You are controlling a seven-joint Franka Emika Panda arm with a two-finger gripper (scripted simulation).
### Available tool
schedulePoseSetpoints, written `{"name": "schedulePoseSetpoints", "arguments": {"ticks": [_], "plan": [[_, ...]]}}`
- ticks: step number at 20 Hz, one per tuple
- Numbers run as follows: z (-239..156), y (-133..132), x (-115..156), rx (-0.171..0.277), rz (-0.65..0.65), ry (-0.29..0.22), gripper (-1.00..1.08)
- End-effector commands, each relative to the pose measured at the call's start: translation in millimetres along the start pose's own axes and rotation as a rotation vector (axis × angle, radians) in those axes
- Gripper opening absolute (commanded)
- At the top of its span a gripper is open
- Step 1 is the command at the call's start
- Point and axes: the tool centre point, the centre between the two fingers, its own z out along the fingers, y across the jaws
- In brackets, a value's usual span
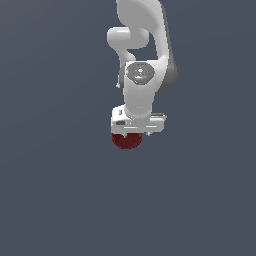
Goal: Pick up the object and move it to a goal position.
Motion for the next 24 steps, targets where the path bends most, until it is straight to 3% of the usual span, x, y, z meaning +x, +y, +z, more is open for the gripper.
{"name": "schedulePoseSetpoints", "arguments": {"ticks": [1,13,24], "plan": [[0.0,0.0,0.0,0.000,0.000,0.000,0.28],[1.1,12.4,-1.8,-0.012,0.003,-0.008,0.28],[11.2,15.5,2.8,-0.025,-0.148,-0.062,0.28]]}}
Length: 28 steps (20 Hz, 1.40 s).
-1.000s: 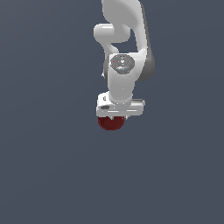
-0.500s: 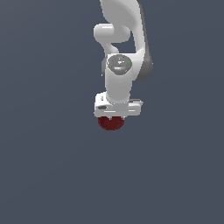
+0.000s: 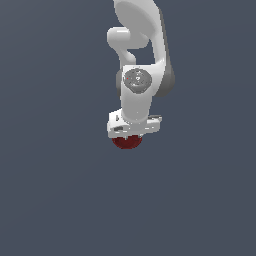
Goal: Pick up the object and move it to a goal position.
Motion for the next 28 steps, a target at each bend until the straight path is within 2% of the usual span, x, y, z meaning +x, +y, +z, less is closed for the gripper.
{"name": "schedulePoseSetpoints", "arguments": {"ticks": [1,15,28], "plan": [[3.5,1.3,1.4,-0.004,-0.051,-0.018,0.28],[29.7,13.7,10.0,-0.004,-0.438,-0.163,0.28],[54.2,29.7,13.4,0.041,-0.791,-0.302,0.28]]}}
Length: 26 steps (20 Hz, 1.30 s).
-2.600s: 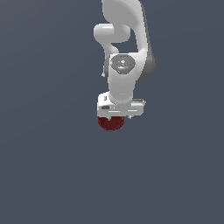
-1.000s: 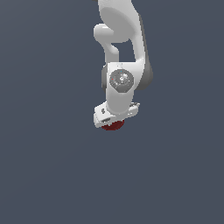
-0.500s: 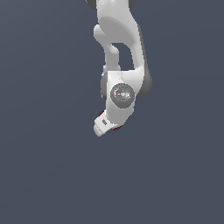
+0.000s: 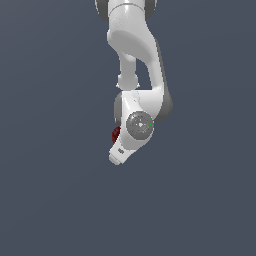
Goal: Pick up the object and move it to a goal position.
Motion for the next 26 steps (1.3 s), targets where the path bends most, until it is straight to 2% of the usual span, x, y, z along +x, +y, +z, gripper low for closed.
{"name": "schedulePoseSetpoints", "arguments": {"ticks": [1,13,26], "plan": [[4.7,3.3,-1.1,0.013,-0.069,-0.023,0.28],[21.7,15.0,-6.7,0.071,-0.312,-0.098,0.28],[28.1,17.3,-8.9,0.086,-0.362,-0.112,0.28]]}}
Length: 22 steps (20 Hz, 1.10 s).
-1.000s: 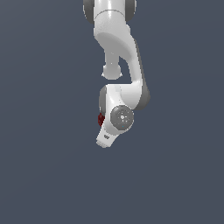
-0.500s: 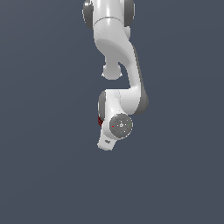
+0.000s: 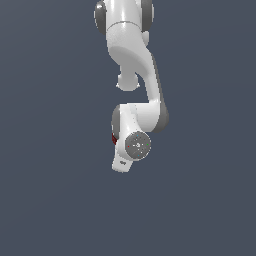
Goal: Pick up the object and move it to a goal position.
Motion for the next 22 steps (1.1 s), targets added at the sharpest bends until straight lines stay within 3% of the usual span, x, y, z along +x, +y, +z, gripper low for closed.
{"name": "schedulePoseSetpoints", "arguments": {"ticks": [1,11,12,22], "plan": [[3.7,0.0,0.0,0.001,-0.001,0.000,0.28],[27.7,-0.9,-0.1,0.001,-0.005,0.000,0.28],[27.7,-0.9,-0.1,0.001,-0.005,0.000,-1.00],[27.7,-0.8,-0.1,0.001,-0.005,0.000,-1.00]]}}
